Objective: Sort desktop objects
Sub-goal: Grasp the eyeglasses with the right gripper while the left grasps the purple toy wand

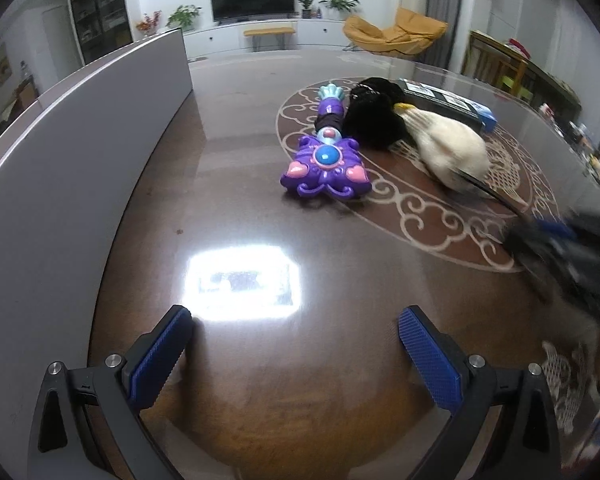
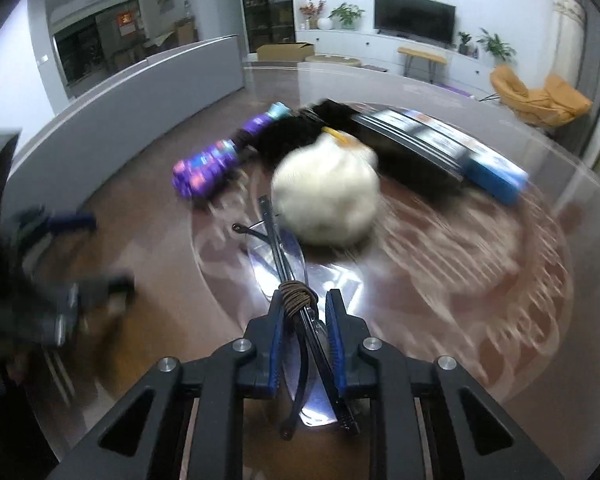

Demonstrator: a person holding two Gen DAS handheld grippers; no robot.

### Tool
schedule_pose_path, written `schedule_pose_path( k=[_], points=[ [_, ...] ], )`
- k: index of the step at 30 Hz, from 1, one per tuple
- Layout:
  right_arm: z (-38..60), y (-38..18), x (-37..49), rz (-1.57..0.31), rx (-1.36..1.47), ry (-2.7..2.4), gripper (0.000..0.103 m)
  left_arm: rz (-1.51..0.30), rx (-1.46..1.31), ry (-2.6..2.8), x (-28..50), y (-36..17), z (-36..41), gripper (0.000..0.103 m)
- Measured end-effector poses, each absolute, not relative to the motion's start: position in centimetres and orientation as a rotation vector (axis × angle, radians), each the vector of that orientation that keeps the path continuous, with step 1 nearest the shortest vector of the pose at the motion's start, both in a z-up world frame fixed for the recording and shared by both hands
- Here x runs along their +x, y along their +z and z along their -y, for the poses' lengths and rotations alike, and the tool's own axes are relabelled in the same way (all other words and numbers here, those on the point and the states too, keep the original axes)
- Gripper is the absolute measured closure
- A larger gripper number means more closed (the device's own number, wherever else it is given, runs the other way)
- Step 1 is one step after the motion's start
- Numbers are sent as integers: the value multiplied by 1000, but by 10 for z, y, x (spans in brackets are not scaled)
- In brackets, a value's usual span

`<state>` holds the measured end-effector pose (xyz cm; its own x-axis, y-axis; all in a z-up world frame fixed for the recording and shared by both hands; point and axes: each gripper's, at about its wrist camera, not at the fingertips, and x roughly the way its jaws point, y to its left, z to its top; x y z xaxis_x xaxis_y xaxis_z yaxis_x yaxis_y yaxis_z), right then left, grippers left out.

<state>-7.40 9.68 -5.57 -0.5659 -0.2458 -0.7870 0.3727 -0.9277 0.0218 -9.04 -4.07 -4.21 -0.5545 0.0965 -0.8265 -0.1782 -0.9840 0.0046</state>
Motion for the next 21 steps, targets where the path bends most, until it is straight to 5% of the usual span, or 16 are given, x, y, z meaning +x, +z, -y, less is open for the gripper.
schedule_pose_path(
  k=[17,19,21],
  points=[
    [-131,-63,-59,-188,1220,-2563,82,-180,-1366,2573,-205,-42,-4,0],
    [-132,-63,-58,-191,1220,-2564,82,-177,-1337,2596,-200,-39,-3,13],
    [-132,-63,-59,-186,1220,-2563,82,-172,-1290,2621,-191,-35,-2,48]
  ],
)
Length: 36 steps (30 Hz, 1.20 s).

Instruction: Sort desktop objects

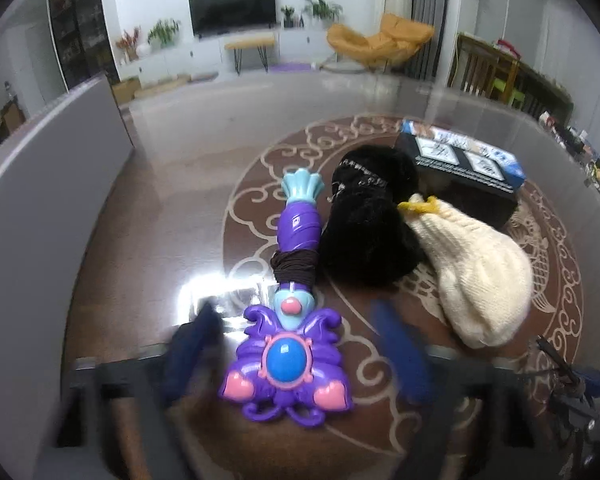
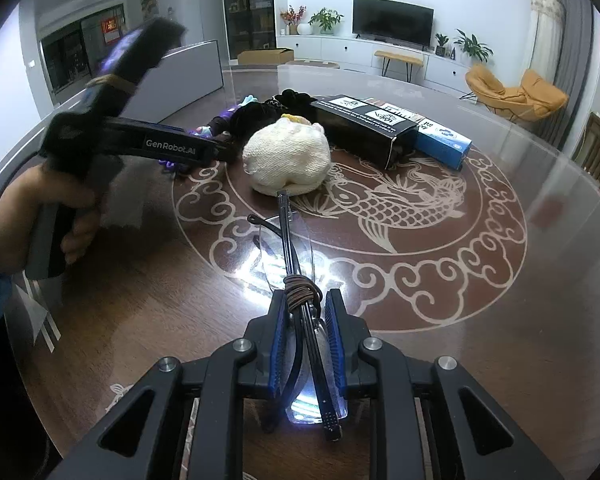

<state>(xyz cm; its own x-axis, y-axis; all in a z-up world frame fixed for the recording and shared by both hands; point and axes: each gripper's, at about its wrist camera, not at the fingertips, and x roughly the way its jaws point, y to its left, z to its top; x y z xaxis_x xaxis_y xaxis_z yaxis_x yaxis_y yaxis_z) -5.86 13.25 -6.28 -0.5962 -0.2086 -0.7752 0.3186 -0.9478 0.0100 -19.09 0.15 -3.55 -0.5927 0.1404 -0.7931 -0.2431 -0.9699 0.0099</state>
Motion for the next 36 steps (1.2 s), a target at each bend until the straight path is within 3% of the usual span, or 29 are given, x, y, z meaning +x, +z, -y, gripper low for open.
schedule_pose_path(
  k=[2,12,14,15,16,17,27,36],
  points=[
    [-131,-63,-59,-188,1220,-2563,82,-161,-1277,2639,-178,-34,2,54],
    [-132,-63,-59,-188,1220,-2562,81,-131,-1348,2648,-81,-31,7,55],
    [-132,-63,-59,-194,1221,-2568,63,-135,-1351,2673,-73,-33,6,47],
    [-131,-64,-62,-208,1235,-2581,28,-128,-1359,2693,-73,-34,8,28],
    [-130,-67,-64,-224,1265,-2592,7,-110,-1387,2714,-75,-37,10,12],
    [-130,-69,-65,-227,1278,-2589,7,-76,-1433,2711,-80,-42,14,0],
    [-132,-72,-67,-198,1319,-2591,0,-65,-1443,2715,-84,-44,19,0],
    [-132,-73,-67,-196,1324,-2596,0,-63,-1440,2719,-84,-42,17,0]
  ],
)
